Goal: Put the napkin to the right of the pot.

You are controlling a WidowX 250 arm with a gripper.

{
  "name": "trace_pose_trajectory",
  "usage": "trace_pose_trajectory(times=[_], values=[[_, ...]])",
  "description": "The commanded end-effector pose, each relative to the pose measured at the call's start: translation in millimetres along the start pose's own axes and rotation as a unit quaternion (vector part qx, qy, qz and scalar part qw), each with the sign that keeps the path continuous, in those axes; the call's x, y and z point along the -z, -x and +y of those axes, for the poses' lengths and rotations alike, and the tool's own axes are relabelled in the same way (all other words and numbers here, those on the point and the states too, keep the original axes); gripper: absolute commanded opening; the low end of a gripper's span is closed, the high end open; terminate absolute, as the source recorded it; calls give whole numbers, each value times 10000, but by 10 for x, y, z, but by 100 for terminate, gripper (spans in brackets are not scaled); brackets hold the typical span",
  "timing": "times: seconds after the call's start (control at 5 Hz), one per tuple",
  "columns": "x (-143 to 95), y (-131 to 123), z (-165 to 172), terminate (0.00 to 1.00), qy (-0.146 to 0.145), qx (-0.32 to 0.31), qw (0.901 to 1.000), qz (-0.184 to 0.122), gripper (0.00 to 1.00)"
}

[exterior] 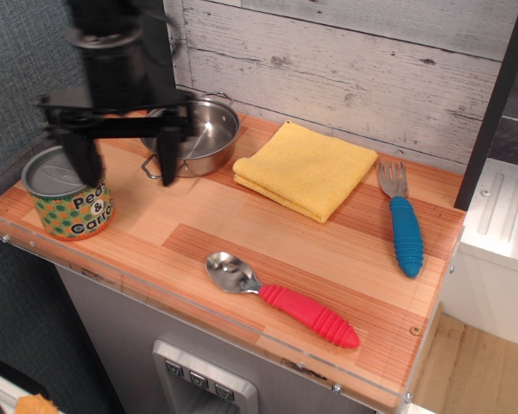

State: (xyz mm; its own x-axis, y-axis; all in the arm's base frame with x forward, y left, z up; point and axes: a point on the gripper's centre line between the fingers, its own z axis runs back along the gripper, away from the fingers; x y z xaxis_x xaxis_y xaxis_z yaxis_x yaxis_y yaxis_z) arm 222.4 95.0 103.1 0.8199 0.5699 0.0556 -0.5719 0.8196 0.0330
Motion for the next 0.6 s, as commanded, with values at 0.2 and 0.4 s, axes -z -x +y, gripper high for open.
trace_pose_trajectory(times=[0.2,0.4], values=[[-67,215,453,0,-441,-1073,9925,-387,100],[-67,215,453,100,-441,-1073,9925,-387,100]])
